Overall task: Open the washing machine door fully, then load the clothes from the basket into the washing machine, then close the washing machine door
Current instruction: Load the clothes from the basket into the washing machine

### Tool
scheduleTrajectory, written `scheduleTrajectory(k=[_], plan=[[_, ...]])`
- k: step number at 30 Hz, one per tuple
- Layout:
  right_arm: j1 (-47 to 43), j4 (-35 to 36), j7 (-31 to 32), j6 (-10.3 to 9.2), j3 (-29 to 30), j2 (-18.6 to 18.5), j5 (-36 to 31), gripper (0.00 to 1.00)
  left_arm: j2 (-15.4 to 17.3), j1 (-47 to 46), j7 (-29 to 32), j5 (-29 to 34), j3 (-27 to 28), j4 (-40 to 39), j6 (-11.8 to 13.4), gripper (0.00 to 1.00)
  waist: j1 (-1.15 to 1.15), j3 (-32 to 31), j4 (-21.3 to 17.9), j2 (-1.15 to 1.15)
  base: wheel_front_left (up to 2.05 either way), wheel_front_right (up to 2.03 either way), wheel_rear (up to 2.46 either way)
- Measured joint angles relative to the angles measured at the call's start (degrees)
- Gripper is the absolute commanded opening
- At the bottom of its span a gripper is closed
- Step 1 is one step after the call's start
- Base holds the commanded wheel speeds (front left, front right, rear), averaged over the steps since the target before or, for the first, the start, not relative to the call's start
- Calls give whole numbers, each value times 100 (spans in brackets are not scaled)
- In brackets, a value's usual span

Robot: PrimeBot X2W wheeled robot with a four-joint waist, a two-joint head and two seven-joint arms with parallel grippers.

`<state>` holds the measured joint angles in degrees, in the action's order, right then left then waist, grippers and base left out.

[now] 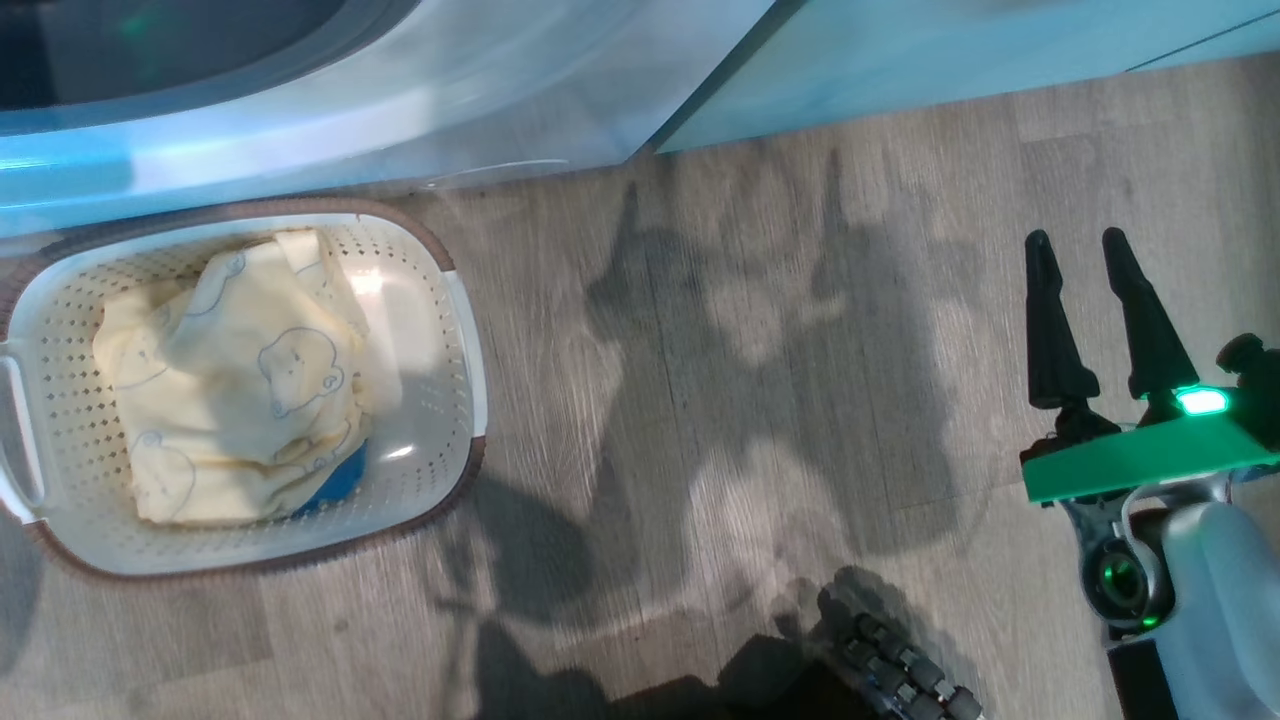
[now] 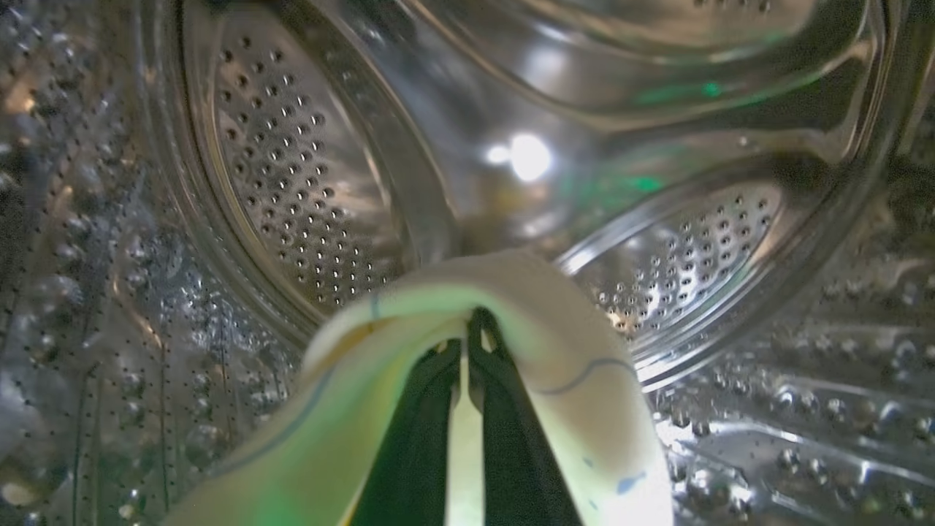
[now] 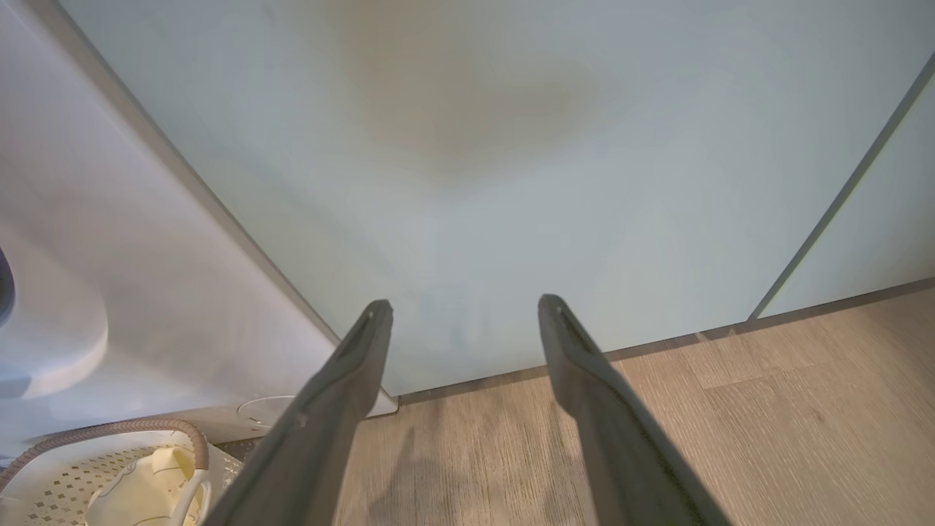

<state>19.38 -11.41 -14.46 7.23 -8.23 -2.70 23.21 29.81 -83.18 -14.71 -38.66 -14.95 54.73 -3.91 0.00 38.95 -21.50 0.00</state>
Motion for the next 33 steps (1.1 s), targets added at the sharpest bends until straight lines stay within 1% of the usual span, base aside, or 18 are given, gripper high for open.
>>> scheduleTrajectory(k=[4, 5, 6, 7, 8, 10, 15, 20, 23, 27, 33], plan=[[-1, 0, 0, 0, 2, 0, -1, 100, -149, 86, 11, 35, -107, 305, -110, 0, 0, -7, 22, 0, 0, 0, 0], [0, 0, 0, 0, 2, 1, -1, 100, -181, 108, 58, 56, -200, 408, -155, 7, 0, -4, 26, 0, 0, 0, 0], [0, 0, 0, 0, 3, 1, -1, 100, -216, 128, 126, 94, -266, 499, -191, 23, 0, -1, 30, 0, 0, 0, 0], [0, 0, 0, 0, 5, 1, -2, 100, -252, 152, 221, 104, -337, 577, -208, 34, 0, -1, 36, 0, 0, 0, 0], [0, 0, 0, 0, 7, 1, -2, 100, -280, 175, 276, 113, -398, 631, -237, 48, 0, -1, 43, 0, 0, 0, 0], [-1, 0, 0, 0, 11, 1, -2, 100, -312, 191, 336, 131, -446, 687, -256, 100, 0, -2, 50, 0, 0, 0, 0], [-1, -7, 0, 0, 26, 1, -3, 100, -394, 215, 720, 107, -695, 857, -333, 100, 0, -54, 82, 0, 0, 0, 0], [-13, -36, 0, 0, 53, 2, -3, 100, -427, 538, 860, -207, -805, 821, -352, 100, 0, -227, 113, 0, 0, 0, 0], [-51, -45, 0, 0, 120, 2, -13, 100, -453, 965, 648, -398, -934, 587, -352, 100, 0, -379, 150, 0, 0, 0, 0], [-220, -78, 0, 0, 257, 4, -101, 100, -490, 1603, 316, -482, -1161, 318, -353, 100, -1, -647, 230, 0, 0, 0, 0], [-574, -100, 1, 0, 460, 5, -236, 100, -568, 2496, 69, -533, -1313, -9, -354, 100, -1, -1110, 418, 0, 0, 0, 0]])
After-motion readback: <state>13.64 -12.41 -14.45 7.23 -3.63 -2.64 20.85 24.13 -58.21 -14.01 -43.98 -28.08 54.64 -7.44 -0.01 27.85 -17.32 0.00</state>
